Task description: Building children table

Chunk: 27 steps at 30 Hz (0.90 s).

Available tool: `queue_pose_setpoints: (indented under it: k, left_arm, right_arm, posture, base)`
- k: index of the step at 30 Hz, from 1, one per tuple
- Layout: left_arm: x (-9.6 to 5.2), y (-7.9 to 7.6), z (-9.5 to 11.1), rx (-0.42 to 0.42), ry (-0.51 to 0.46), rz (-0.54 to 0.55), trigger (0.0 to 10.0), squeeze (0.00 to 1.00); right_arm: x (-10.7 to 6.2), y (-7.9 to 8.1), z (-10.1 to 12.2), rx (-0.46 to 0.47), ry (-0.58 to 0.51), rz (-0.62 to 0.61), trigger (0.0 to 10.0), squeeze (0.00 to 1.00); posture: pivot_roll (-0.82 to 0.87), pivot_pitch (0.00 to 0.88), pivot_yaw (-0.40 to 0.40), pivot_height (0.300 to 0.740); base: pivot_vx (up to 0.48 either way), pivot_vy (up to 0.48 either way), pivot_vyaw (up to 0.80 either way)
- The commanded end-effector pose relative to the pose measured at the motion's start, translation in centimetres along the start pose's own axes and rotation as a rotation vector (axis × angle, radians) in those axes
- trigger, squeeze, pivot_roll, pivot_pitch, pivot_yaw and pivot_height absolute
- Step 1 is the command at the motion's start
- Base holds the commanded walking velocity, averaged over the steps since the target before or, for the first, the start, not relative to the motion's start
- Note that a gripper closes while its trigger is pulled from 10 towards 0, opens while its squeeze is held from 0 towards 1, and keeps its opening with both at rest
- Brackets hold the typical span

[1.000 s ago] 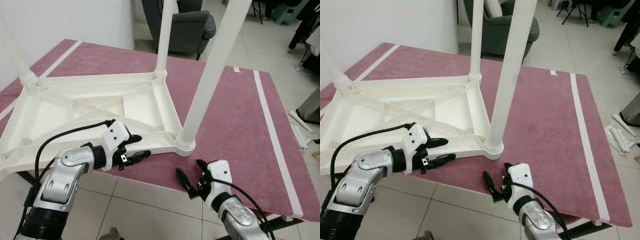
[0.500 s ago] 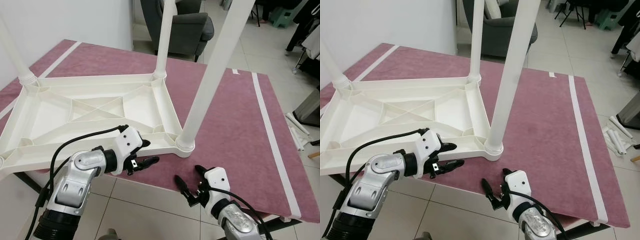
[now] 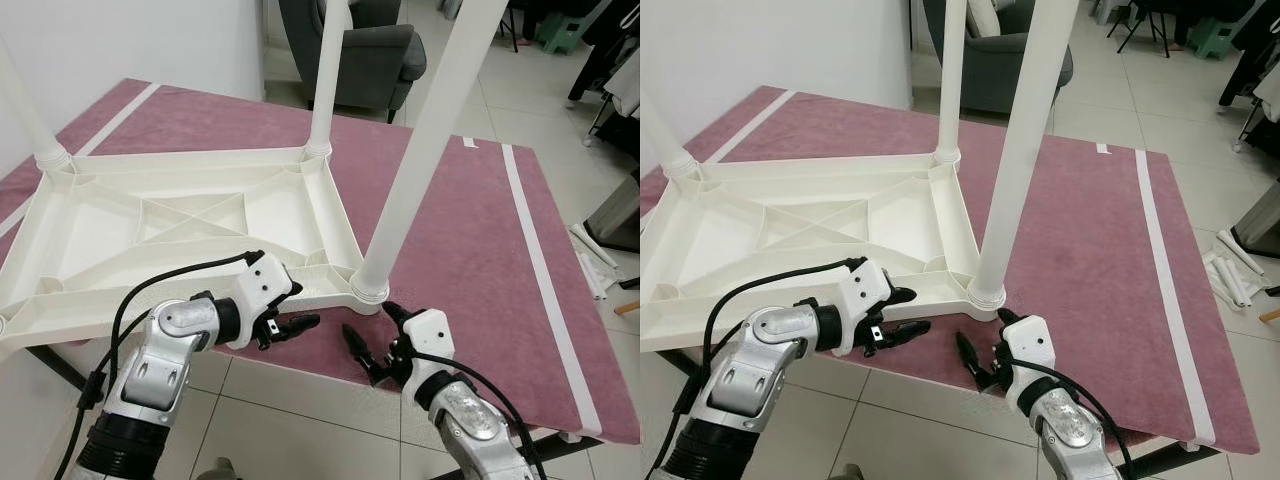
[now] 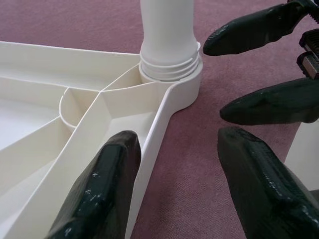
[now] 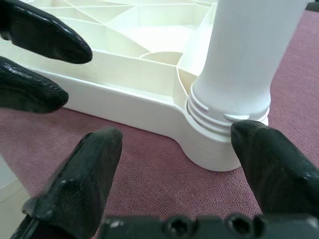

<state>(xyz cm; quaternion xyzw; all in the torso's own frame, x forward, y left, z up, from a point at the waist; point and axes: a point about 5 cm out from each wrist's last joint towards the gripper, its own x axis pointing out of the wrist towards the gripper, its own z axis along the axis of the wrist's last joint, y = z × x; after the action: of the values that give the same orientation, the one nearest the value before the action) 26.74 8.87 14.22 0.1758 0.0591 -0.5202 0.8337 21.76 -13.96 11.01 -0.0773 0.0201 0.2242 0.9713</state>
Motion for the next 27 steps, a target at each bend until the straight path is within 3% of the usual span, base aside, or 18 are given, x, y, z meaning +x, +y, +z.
queue_pose_setpoints:
  k: [1,27]
  left_arm:
    - [0.05,1.46,-0.11,0.009,0.011,0.27,10.0,0.0]
    - [0.53,1.1,0.11,0.062,0.035,0.169,10.0,0.0]
  right_arm:
    - [0.07,0.07,0.01,0.01,-0.002,0.009,10.0,0.0]
    - [0.39,-0.34,-0.13,-0.007,0.004,-0.011,10.0,0.0]
  posture:
    - [0.1,0.0,-0.022,0.74]
    - [0.1,0.0,-0.002,0.74]
  base:
    - [0.0,0.0,0.0]
    - [0.0,0.0,0.0]
